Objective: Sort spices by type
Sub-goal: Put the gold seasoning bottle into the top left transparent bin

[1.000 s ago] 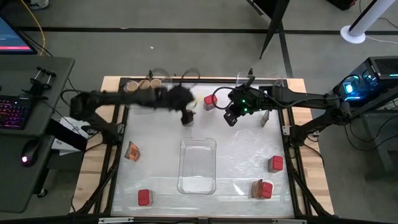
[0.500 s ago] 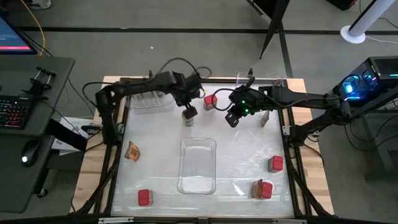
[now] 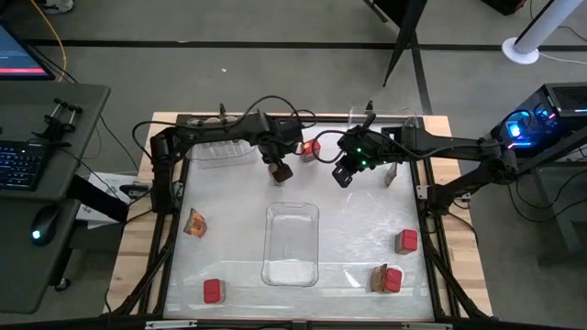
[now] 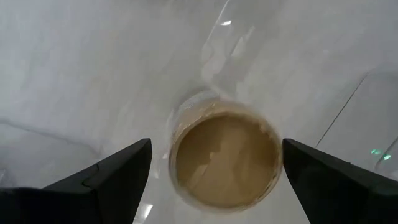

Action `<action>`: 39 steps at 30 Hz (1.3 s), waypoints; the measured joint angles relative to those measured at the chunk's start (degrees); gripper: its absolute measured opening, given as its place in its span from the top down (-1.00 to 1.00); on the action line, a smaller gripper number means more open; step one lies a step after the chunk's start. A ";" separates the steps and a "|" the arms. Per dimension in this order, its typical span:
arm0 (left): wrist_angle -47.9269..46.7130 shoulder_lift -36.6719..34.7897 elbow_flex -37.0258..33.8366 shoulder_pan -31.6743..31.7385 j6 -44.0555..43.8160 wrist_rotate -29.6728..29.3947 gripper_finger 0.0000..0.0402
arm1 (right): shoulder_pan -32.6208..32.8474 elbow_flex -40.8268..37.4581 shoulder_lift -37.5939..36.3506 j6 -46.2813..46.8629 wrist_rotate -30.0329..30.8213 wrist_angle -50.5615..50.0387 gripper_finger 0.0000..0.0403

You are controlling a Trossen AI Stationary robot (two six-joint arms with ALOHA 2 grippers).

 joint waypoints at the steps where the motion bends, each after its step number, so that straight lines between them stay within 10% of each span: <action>1: -0.62 0.00 0.00 0.00 0.43 -0.21 -0.72 | 0.00 0.00 0.00 0.00 0.00 0.00 1.00; 18: -0.87 2.62 -0.20 -0.16 4.55 -1.15 -0.20 | 0.00 0.00 0.00 -0.09 0.02 0.17 1.00; 32: -3.43 -24.49 -1.08 8.54 1.95 -17.48 -0.20 | -0.15 0.00 0.00 -1.68 0.42 0.72 1.00; 39: -2.84 -25.60 -10.81 17.69 2.01 -10.47 -0.20 | -0.15 0.00 0.00 -1.70 1.44 0.71 1.00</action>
